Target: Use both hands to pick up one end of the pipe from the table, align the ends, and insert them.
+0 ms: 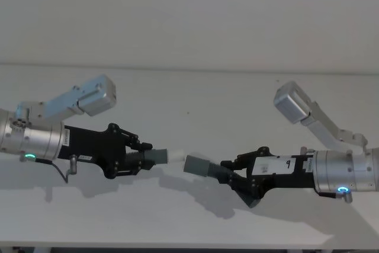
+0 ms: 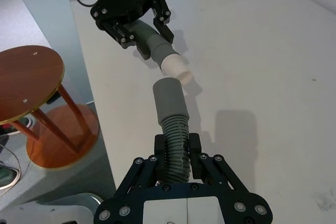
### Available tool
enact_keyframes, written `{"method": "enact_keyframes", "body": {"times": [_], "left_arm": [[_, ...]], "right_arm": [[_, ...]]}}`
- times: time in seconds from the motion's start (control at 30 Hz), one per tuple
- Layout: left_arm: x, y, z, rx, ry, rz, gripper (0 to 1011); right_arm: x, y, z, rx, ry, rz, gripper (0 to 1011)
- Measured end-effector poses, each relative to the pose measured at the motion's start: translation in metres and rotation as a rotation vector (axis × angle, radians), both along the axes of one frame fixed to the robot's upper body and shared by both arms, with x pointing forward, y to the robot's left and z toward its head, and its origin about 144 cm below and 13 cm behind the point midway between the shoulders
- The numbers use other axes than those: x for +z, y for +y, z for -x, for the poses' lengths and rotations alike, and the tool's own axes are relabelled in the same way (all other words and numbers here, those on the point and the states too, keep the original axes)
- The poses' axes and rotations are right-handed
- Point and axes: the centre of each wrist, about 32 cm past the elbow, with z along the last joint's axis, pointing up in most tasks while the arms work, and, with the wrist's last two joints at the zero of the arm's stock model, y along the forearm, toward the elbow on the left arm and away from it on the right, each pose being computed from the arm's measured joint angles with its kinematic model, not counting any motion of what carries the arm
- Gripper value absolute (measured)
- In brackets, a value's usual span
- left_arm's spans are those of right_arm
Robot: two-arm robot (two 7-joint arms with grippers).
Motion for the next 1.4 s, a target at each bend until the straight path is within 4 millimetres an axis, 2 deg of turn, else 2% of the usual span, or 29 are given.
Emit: {"method": "enact_keyframes", "body": {"times": [1.4], "left_arm": [[-0.0038,-0.0004,-0.0042,0.015,-0.019,-0.034,353]], "right_arm": [[-0.0028,0.0077,-0.0091,-0.018,0.007,0.006,265]]}}
